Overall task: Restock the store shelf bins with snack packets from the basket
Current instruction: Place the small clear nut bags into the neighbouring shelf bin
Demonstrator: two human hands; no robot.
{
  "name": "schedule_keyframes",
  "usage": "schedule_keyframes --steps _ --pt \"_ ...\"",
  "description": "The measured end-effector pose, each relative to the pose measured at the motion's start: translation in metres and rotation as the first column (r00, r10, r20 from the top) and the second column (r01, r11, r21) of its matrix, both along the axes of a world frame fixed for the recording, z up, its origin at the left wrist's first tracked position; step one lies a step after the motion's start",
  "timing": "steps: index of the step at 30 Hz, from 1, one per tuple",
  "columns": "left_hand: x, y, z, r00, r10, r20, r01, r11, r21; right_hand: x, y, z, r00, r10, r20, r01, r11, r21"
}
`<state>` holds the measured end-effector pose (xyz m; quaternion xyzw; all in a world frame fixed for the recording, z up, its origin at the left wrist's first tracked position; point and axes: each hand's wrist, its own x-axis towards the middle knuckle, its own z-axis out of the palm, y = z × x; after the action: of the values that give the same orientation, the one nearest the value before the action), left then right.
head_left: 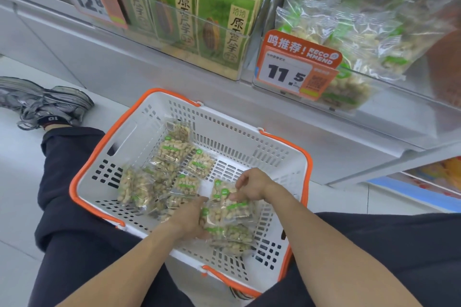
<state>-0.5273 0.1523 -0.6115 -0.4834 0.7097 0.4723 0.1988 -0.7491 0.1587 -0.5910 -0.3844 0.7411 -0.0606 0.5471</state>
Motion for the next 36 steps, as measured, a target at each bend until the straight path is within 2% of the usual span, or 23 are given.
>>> schedule_keyframes --steps 3,6,9,12,15,18,19,21,23,25,29,31,33,36 --pt "0.004 -0.004 0.008 0.968 0.174 -0.180 -0.163 0.984 0.074 0.003 0.002 0.011 0.998 0.066 0.010 -0.067 0.998 0.021" --pt "0.013 -0.009 0.014 0.897 0.355 -0.264 -0.311 0.930 0.195 0.000 -0.001 0.030 0.997 0.075 0.032 -0.075 0.997 0.020" --pt "0.016 -0.014 0.036 0.804 0.497 -0.326 -0.380 0.851 0.361 -0.005 -0.013 0.066 0.993 0.094 0.071 -0.092 0.995 -0.034" --pt "0.013 -0.020 0.066 0.683 0.619 -0.389 -0.417 0.767 0.489 -0.011 -0.027 0.107 0.989 0.149 0.020 -0.145 0.980 -0.139" --pt "0.000 -0.022 0.099 0.534 0.712 -0.456 -0.381 0.684 0.622 -0.018 -0.036 0.144 0.975 0.223 -0.010 -0.220 0.952 -0.211" --pt "-0.018 -0.016 0.129 0.449 0.740 -0.501 -0.332 0.659 0.675 -0.025 -0.028 0.172 0.950 0.292 -0.105 -0.311 0.901 -0.302" --pt "-0.023 -0.013 0.135 0.445 0.729 -0.520 -0.331 0.674 0.661 -0.028 -0.023 0.178 0.948 0.294 -0.125 -0.319 0.885 -0.339" --pt "-0.033 -0.009 0.145 0.501 0.648 -0.574 -0.321 0.755 0.572 -0.032 -0.013 0.187 0.952 0.277 -0.132 -0.307 0.862 -0.403" --pt "-0.041 -0.008 0.149 0.578 0.527 -0.623 -0.308 0.848 0.431 -0.035 -0.009 0.193 0.945 0.282 -0.164 -0.326 0.834 -0.444" --pt "-0.047 -0.011 0.152 0.624 0.429 -0.654 -0.322 0.903 0.285 -0.034 -0.008 0.197 0.927 0.296 -0.229 -0.372 0.792 -0.484" --pt "-0.055 -0.017 0.167 0.637 0.353 -0.686 -0.300 0.932 0.201 -0.041 0.002 0.208 0.928 0.294 -0.228 -0.371 0.766 -0.525" --pt "-0.061 -0.018 0.183 0.638 0.317 -0.702 -0.281 0.944 0.172 -0.049 0.010 0.217 0.932 0.291 -0.215 -0.362 0.779 -0.512" --pt "-0.068 -0.022 0.202 0.669 0.224 -0.709 -0.243 0.967 0.077 -0.056 0.017 0.233 0.945 0.272 -0.179 -0.326 0.802 -0.500" --pt "-0.078 -0.035 0.224 0.686 0.083 -0.723 -0.140 0.990 -0.019 -0.060 0.025 0.257 0.930 0.256 -0.265 -0.358 0.796 -0.487"
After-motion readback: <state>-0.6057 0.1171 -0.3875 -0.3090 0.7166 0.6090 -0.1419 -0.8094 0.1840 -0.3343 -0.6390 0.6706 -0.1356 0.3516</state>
